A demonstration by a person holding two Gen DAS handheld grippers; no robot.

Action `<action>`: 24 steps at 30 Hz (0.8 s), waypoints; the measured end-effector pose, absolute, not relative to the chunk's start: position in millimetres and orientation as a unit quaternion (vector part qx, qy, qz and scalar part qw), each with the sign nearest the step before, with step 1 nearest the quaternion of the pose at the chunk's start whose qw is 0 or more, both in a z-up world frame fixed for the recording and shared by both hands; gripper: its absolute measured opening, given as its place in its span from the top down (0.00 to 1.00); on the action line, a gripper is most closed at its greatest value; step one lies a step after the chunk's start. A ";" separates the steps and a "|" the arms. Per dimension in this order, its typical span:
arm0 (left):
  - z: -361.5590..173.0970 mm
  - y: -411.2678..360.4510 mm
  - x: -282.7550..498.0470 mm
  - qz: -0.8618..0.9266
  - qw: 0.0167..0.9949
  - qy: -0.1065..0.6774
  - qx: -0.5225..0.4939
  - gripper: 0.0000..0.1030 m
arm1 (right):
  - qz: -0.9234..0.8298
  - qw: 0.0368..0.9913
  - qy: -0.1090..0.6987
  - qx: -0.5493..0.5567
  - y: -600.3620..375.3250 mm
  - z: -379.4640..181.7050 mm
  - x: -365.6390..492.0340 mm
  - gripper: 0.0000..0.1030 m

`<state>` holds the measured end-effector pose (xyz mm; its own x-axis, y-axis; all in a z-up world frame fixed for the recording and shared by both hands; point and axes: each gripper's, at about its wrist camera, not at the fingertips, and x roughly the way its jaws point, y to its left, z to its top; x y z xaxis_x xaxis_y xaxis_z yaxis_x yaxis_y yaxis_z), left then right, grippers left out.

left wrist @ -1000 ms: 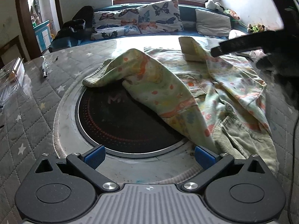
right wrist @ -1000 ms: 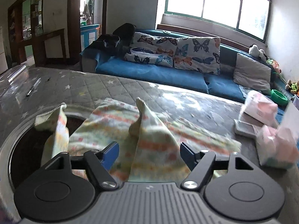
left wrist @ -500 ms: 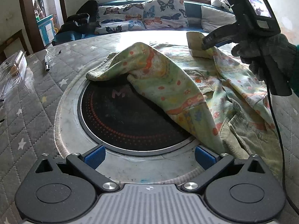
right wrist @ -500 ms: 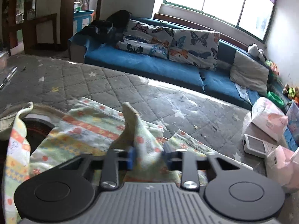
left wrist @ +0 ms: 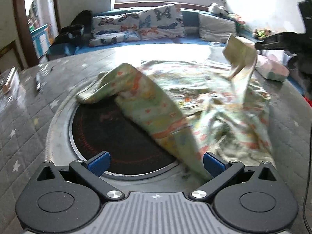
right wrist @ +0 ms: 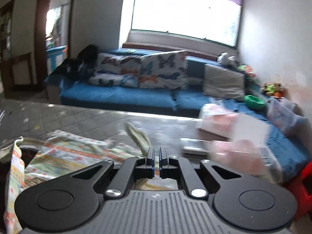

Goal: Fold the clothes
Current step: 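Lift and spread the shirt flat with the right tool, then open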

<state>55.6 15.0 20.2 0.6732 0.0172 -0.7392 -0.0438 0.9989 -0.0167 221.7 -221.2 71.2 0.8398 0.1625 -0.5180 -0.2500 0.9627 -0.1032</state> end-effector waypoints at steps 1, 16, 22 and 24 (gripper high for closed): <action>21.6 9.7 56.6 0.009 0.916 0.401 -0.012 0.00 | 0.099 0.958 0.257 -0.080 -233.4 74.5 214.5 0.97; 26.9 -63.2 82.4 -0.084 0.928 0.363 0.016 0.00 | 0.053 0.952 0.301 -0.013 -323.3 49.3 169.5 0.86; 23.2 -77.8 96.0 -0.111 0.929 0.352 0.004 0.10 | 0.075 0.944 0.319 0.027 -312.7 35.6 203.5 0.69; 19.3 -79.3 102.1 -0.116 0.926 0.360 -0.005 0.14 | 0.076 0.939 0.332 0.039 -310.1 28.3 220.4 0.69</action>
